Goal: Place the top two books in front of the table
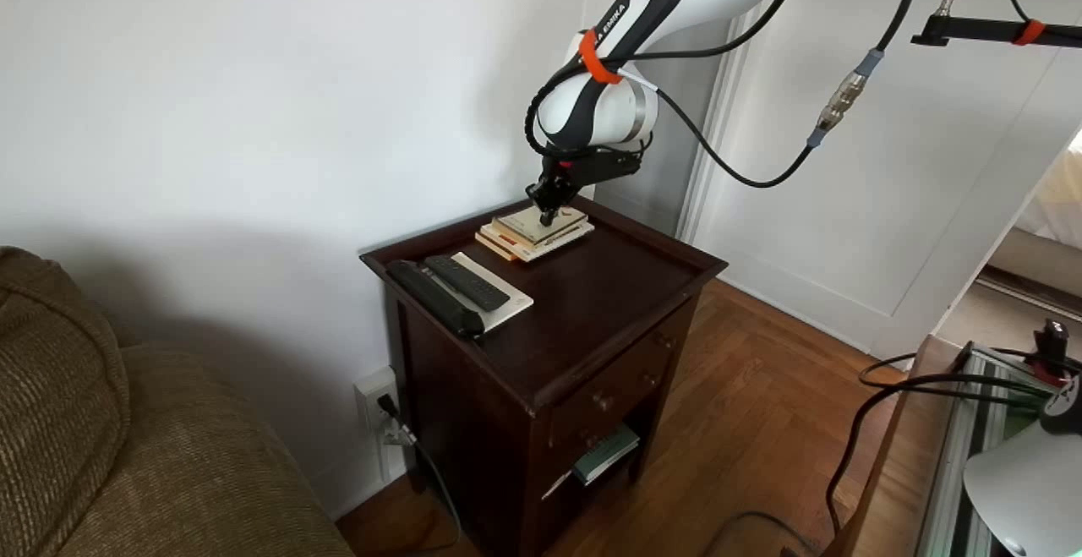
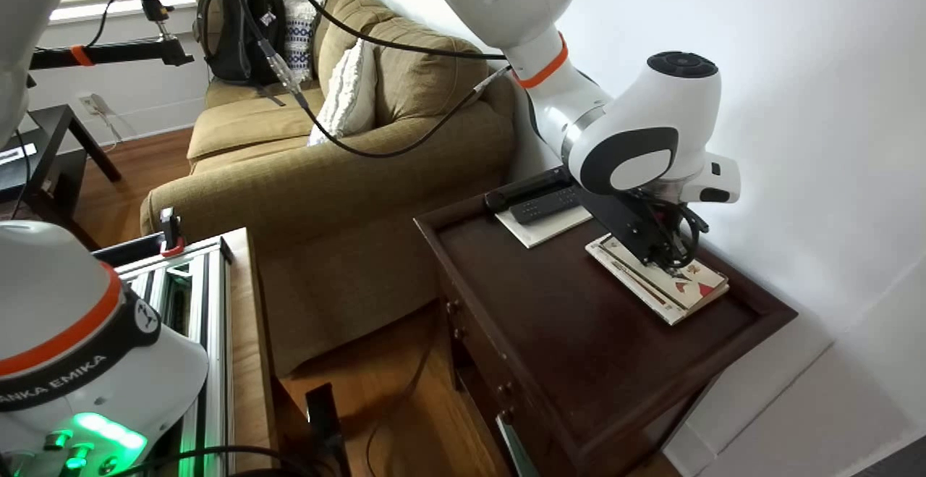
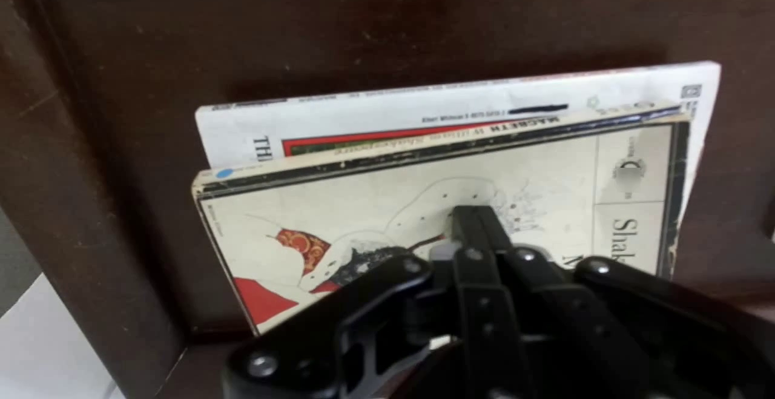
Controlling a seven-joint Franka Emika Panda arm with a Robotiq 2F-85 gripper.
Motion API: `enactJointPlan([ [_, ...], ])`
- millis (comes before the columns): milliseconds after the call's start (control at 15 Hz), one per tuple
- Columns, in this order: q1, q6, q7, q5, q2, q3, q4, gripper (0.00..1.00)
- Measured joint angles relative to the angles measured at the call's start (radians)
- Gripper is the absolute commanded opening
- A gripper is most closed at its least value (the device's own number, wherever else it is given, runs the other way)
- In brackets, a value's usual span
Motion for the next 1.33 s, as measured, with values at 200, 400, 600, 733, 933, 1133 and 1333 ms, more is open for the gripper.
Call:
enactJointPlan([
  [200,0.0,-0.031,0.0,0.0,-0.005,-0.003,-0.001,0.0],
  [400,0.002,-0.057,0.001,0.0,-0.01,-0.008,-0.003,0.0],
  [600,0.003,-0.075,0.006,0.0,-0.013,-0.012,-0.004,0.0],
  [733,0.003,-0.087,0.012,0.0,-0.017,-0.014,-0.008,0.0],
  [933,0.0,-0.124,0.028,0.012,-0.024,-0.013,-0.016,0.0],
  [1133,-0.001,-0.166,0.047,0.021,-0.033,-0.014,-0.034,0.0],
  [1333,-0.001,-0.194,0.069,0.028,-0.041,-0.019,-0.053,0.0],
])
